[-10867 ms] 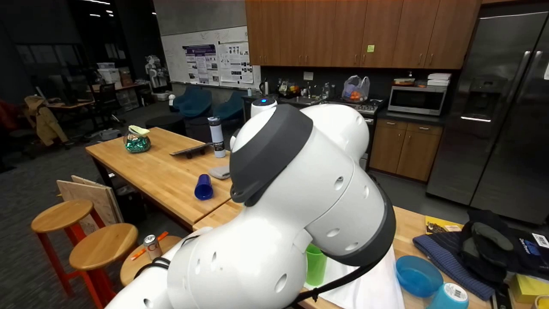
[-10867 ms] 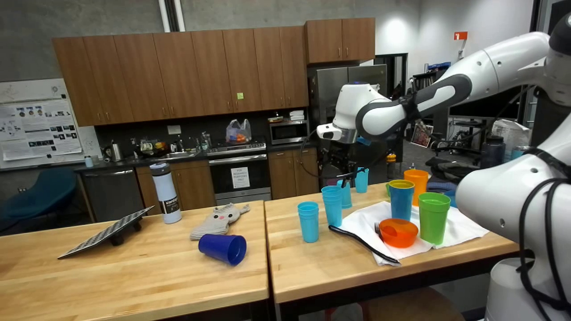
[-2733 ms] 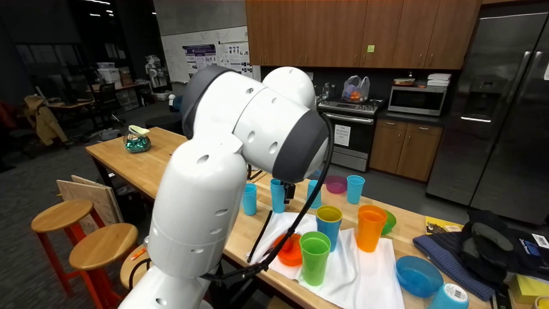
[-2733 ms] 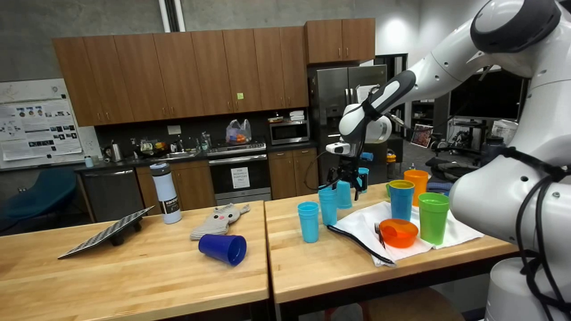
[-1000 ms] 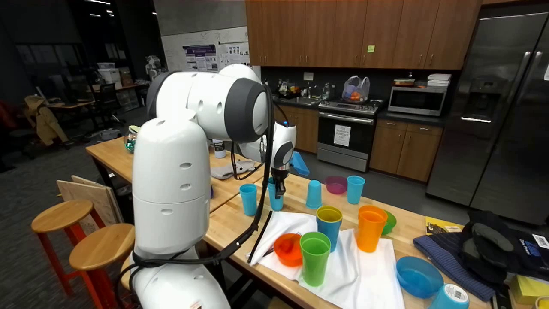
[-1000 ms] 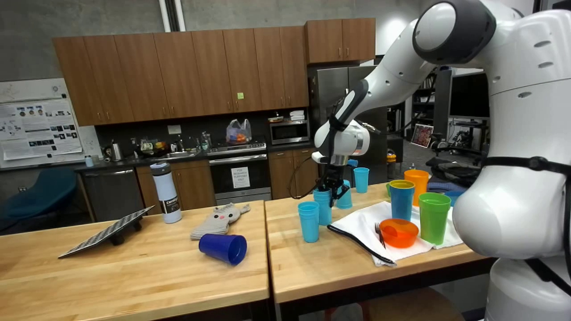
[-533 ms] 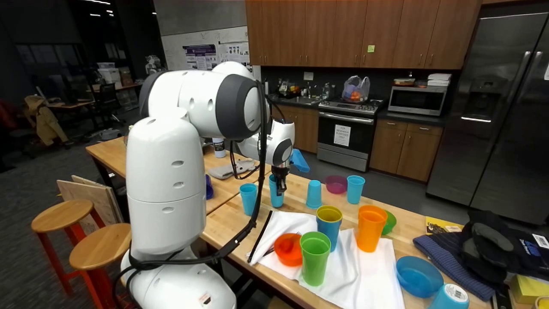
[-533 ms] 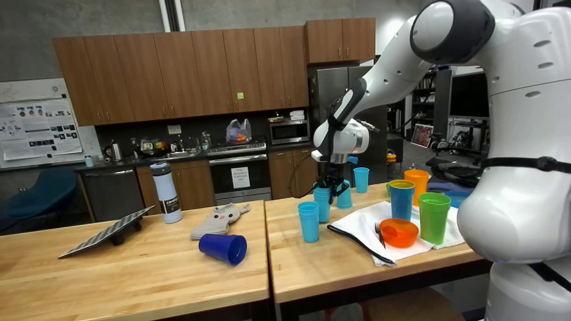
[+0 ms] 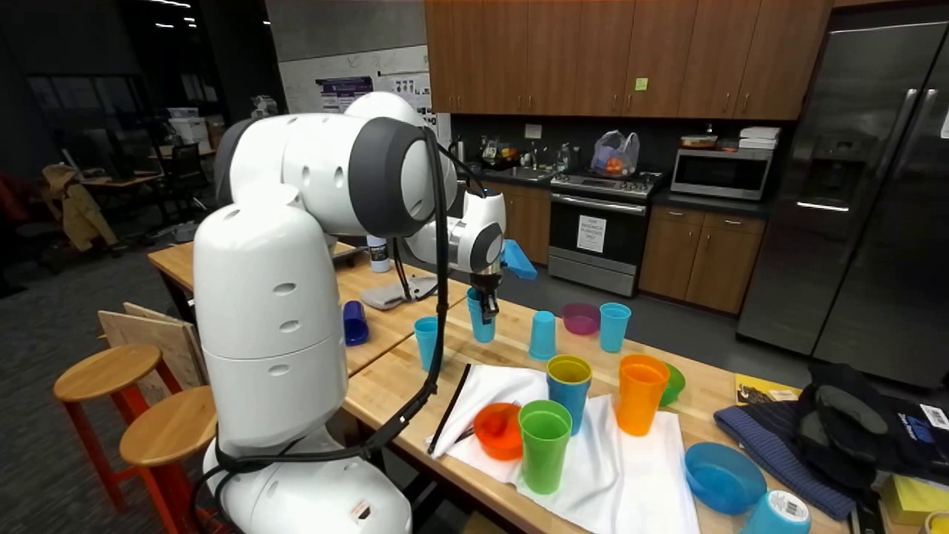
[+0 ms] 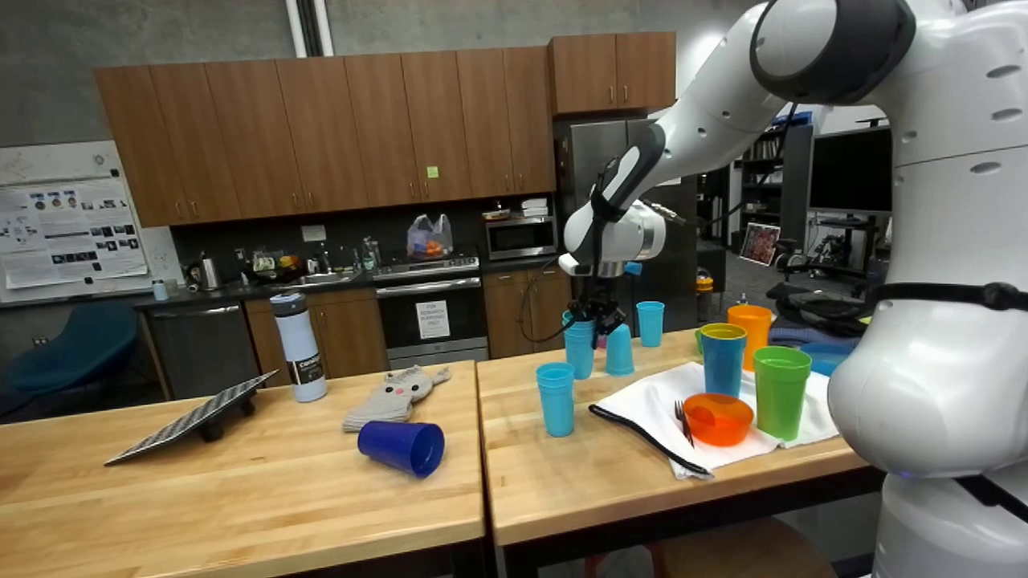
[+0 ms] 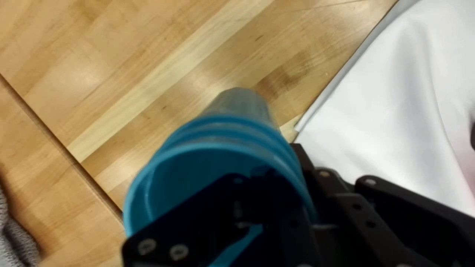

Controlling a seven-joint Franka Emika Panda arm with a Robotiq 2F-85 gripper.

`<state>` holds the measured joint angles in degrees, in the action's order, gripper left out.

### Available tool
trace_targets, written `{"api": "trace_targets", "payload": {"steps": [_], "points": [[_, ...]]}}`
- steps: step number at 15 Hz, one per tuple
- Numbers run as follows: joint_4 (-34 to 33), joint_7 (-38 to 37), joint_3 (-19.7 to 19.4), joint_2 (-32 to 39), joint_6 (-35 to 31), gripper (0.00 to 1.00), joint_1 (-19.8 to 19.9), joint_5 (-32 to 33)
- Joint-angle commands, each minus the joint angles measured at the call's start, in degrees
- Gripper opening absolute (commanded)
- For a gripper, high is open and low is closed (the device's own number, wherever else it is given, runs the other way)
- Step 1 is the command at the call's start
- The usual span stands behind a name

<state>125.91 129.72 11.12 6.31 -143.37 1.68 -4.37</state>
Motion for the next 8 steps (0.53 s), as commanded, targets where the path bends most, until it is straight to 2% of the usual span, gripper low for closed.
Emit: {"api": "trace_targets", "payload": {"steps": [1,5,8], "points": [[1.58,-2.23,-1.61,-5.71,2.5,0.02,-2.54,1.62],[2.03,0.2,-2.04,-11.31,5.6,0.02,-4.07,-2.12],[2.55,-1.03,-3.04,-16.03,8.52,0.02,-5.51,-0.99]]}}
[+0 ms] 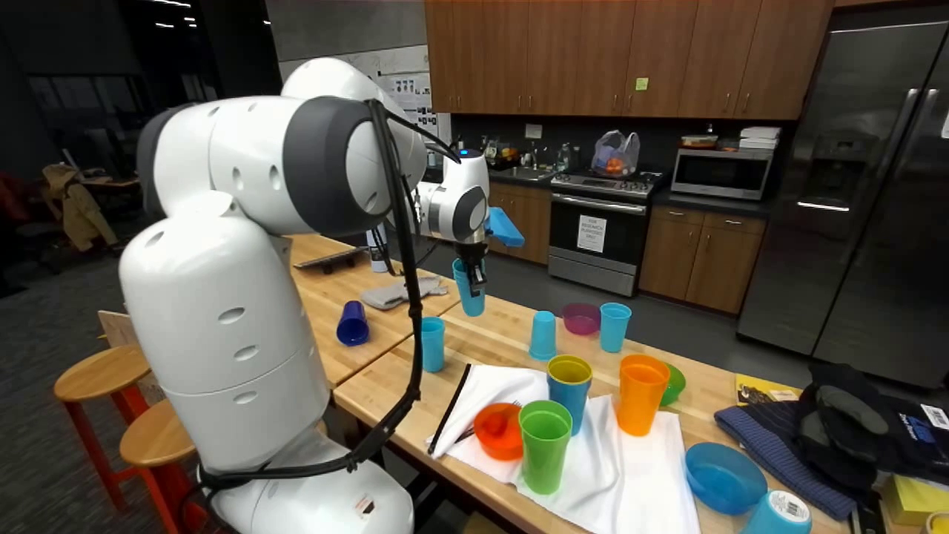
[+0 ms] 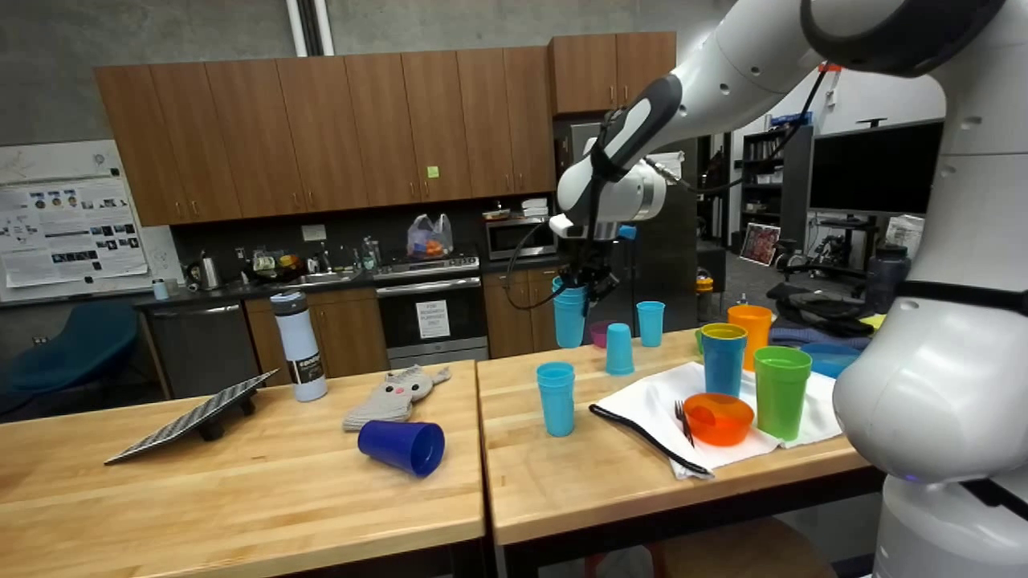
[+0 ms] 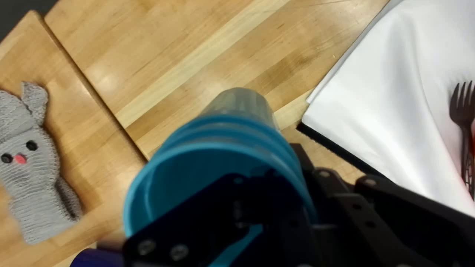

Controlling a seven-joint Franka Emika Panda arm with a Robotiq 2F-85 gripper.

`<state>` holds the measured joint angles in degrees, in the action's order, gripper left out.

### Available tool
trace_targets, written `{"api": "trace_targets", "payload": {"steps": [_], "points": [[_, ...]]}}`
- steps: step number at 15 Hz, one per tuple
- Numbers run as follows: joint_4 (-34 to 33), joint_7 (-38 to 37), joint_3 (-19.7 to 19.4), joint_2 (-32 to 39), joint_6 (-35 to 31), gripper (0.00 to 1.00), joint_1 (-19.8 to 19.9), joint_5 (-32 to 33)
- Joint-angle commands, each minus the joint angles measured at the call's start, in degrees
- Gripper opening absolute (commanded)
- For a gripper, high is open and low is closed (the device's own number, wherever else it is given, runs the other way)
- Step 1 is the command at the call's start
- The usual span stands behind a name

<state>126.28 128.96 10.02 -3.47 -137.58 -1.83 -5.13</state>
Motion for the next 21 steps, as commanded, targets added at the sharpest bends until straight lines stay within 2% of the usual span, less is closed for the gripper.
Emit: {"api": "trace_targets", "payload": {"steps": [1,6,9,15,21], "points": [[1.77,-0.01,-2.53,-7.65,4.45,0.02,-2.28,0.29],[1.74,-1.19,-4.25,-12.61,9.62,0.02,-4.45,0.06],[1.62,-1.14,-5.84,-13.17,11.87,0.02,-5.04,-0.8],[1.91,-0.07,-6.4,-10.33,12.41,0.02,-6.63,-2.72],[0.37,0.23,-4.84,-6.62,12.56,0.02,-9.06,-2.8]]}}
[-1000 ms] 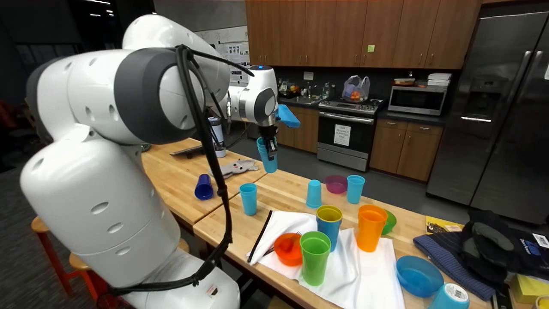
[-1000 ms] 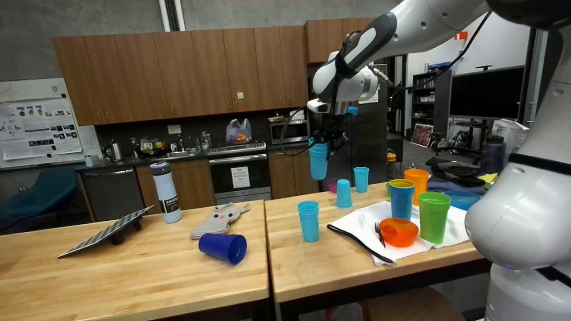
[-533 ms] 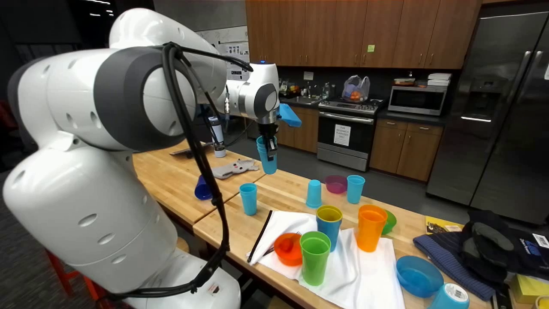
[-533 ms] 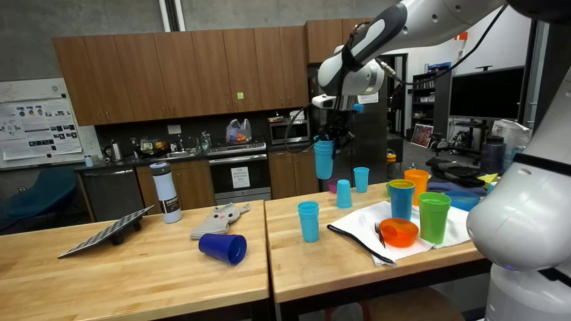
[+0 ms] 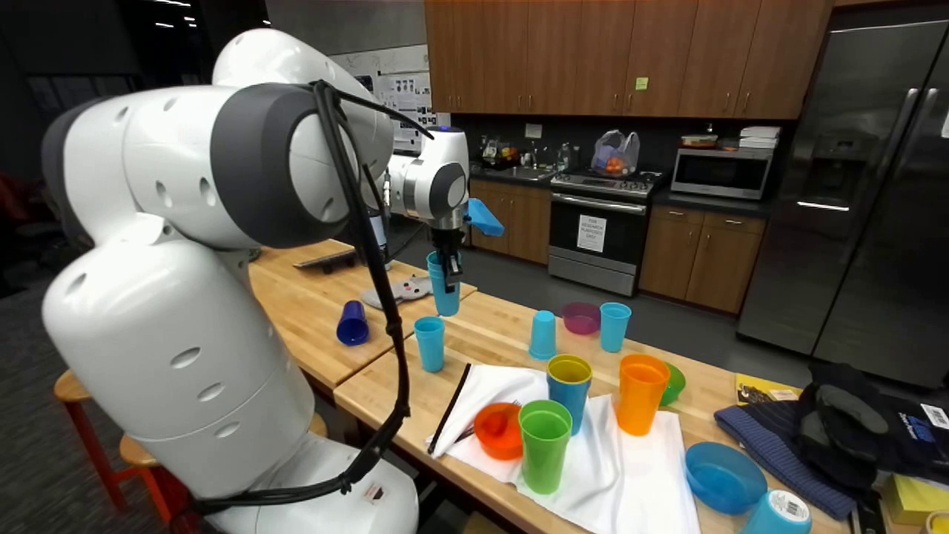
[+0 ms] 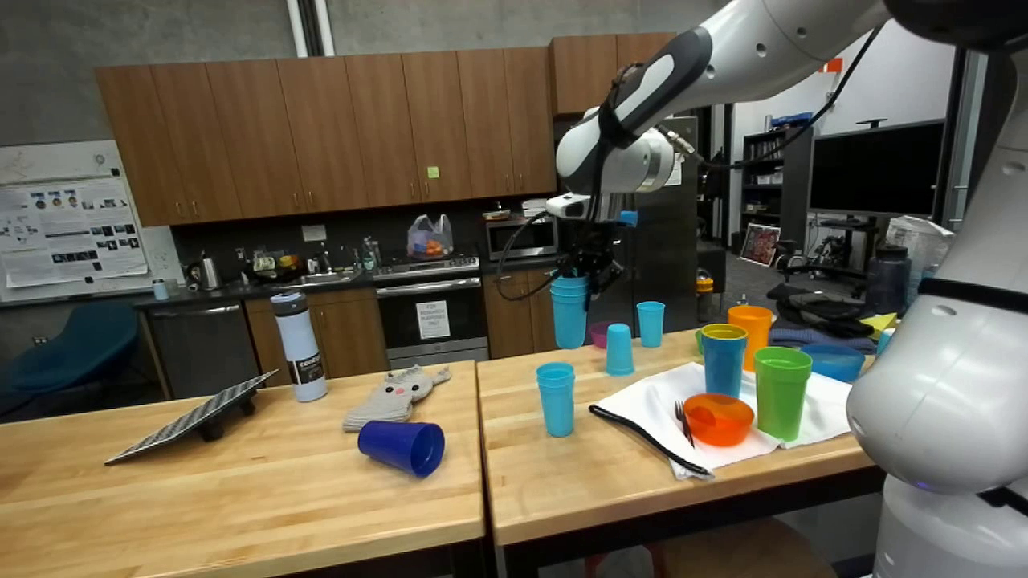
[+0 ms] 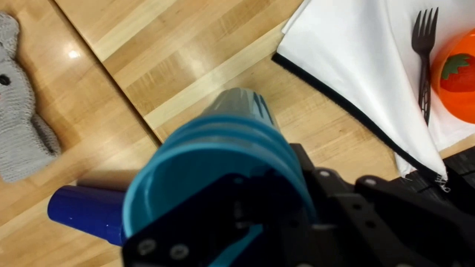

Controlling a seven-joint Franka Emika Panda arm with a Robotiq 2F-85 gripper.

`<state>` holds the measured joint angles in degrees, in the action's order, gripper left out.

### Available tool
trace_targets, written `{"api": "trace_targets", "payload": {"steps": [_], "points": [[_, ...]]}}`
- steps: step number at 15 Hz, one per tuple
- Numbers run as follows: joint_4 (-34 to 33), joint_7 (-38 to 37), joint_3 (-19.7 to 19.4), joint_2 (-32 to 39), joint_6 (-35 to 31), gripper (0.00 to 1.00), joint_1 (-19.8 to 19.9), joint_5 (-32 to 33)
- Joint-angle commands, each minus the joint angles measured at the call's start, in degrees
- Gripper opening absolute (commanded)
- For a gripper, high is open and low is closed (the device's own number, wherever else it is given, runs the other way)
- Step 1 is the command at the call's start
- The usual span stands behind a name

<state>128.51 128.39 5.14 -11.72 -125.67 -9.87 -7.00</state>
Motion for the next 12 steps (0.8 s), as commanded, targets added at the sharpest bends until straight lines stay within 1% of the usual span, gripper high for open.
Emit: {"api": "trace_targets", "payload": {"steps": [1,4,9,11,12], "points": [[-2.16,0.64,0.29,2.09,0.74,0.02,-1.3,-0.91],[-3.37,0.7,1.21,2.9,1.32,0.02,-1.88,0.01],[-5.98,0.69,2.96,5.08,1.16,0.02,-2.74,-0.61],[-7.22,1.89,3.19,5.93,1.62,0.02,-2.84,-1.03],[-7.18,1.16,3.67,6.11,1.46,0.02,-3.04,-0.88]]}}
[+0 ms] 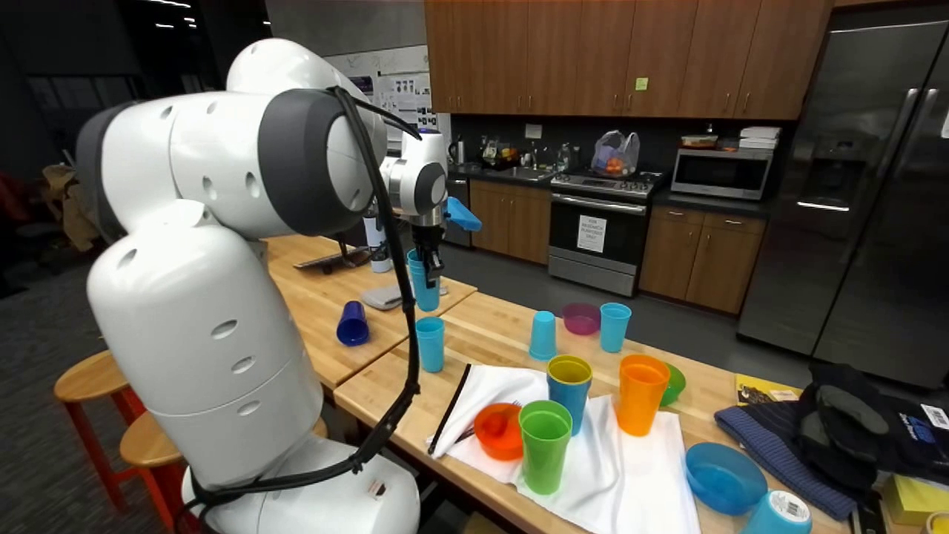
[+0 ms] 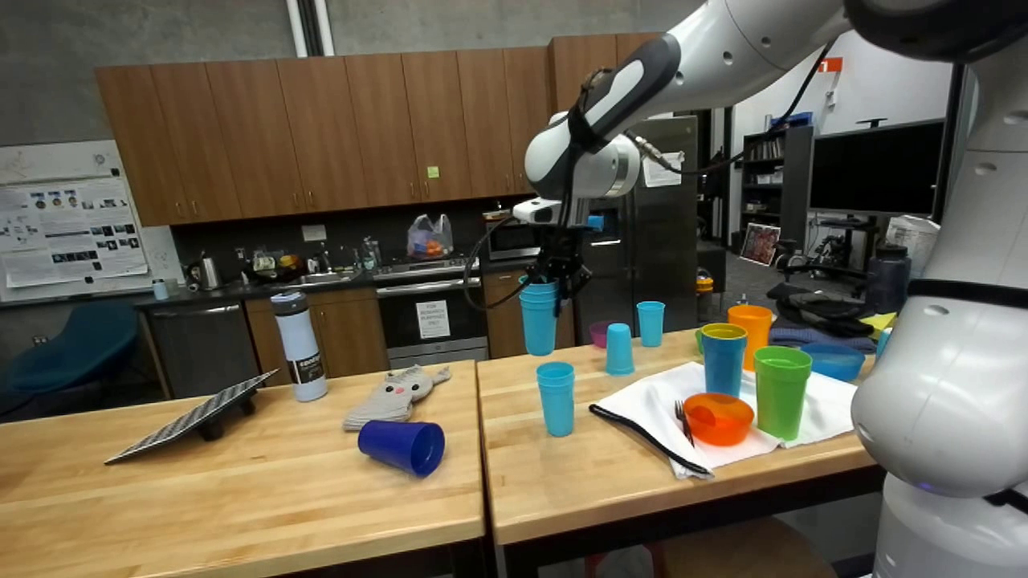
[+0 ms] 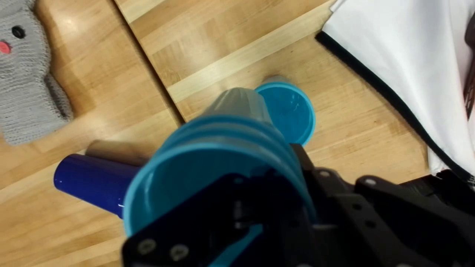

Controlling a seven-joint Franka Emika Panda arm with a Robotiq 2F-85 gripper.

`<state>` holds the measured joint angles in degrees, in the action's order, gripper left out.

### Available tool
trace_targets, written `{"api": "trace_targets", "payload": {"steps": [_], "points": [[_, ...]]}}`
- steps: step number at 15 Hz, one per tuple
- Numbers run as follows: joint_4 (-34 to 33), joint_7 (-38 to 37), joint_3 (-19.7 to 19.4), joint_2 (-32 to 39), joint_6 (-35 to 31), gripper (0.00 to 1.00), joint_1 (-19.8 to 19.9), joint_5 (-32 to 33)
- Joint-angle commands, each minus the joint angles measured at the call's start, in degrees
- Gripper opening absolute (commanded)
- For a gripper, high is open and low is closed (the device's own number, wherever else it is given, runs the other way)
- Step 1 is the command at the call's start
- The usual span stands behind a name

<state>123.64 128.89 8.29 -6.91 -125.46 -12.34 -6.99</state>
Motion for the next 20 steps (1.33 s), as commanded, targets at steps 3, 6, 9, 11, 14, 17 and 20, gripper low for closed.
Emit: {"api": "trace_targets", "payload": {"steps": [3,6,9,11,14,17,20], "points": [[-2.24,0.78,0.64,1.14,2.58,0.02,-0.28,-0.88],[-1.45,0.51,0.26,0.02,3.79,0.02,0.3,-0.15],[-0.88,0.61,-0.14,-0.31,4.2,0.02,0.62,-0.83],[-0.22,-0.05,-0.04,-0.52,3.78,0.02,0.59,-1.1],[-0.14,-0.06,-0.09,-0.51,3.69,0.02,0.57,-1.76],[-0.11,0.34,-0.05,-0.48,3.8,0.02,0.43,-2.69],[0.91,0.23,0.03,-1.08,3.79,0.02,0.34,-4.22]]}}
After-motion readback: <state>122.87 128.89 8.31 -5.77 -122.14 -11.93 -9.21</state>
